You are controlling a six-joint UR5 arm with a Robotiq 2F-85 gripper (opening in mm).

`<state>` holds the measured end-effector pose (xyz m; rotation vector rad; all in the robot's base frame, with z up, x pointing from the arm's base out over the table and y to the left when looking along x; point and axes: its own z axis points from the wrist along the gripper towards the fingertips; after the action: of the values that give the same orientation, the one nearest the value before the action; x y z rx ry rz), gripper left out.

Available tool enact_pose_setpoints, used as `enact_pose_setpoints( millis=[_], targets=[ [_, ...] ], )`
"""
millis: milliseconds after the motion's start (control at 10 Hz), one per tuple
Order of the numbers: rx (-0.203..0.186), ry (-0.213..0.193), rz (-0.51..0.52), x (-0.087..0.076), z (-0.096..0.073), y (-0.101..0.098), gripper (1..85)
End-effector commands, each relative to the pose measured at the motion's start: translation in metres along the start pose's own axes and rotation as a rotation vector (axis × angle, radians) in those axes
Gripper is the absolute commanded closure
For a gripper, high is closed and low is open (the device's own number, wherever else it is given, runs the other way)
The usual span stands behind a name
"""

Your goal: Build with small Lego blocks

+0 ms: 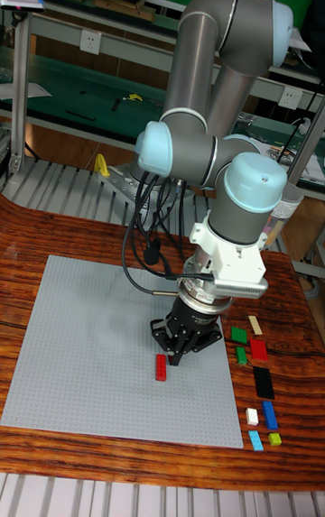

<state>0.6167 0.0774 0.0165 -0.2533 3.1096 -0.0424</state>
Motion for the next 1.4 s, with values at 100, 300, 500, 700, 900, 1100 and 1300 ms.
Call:
enact_pose_setpoints(
  millis=[100, 300, 500, 700, 900, 1100, 1300],
  targets=[
    [-0.025, 0.008, 0.013, 0.0, -0.012, 0.009, 84.3],
    [-0.054, -0.011, 0.018, -0.001, -0.01, 0.021, 84.3],
    [-0.055, -0.015, 0.032, -0.003, -0.01, 0.021, 84.3],
    [-0.045, -0.025, 0.043, -0.005, -0.01, 0.018, 84.3],
    [-0.058, -0.032, 0.064, -0.007, -0.01, 0.021, 84.3],
    [-0.035, -0.054, 0.082, -0.013, -0.01, 0.015, 84.3],
    [-0.034, -0.04, 0.063, -0.009, -0.01, 0.015, 84.3]
  ],
)
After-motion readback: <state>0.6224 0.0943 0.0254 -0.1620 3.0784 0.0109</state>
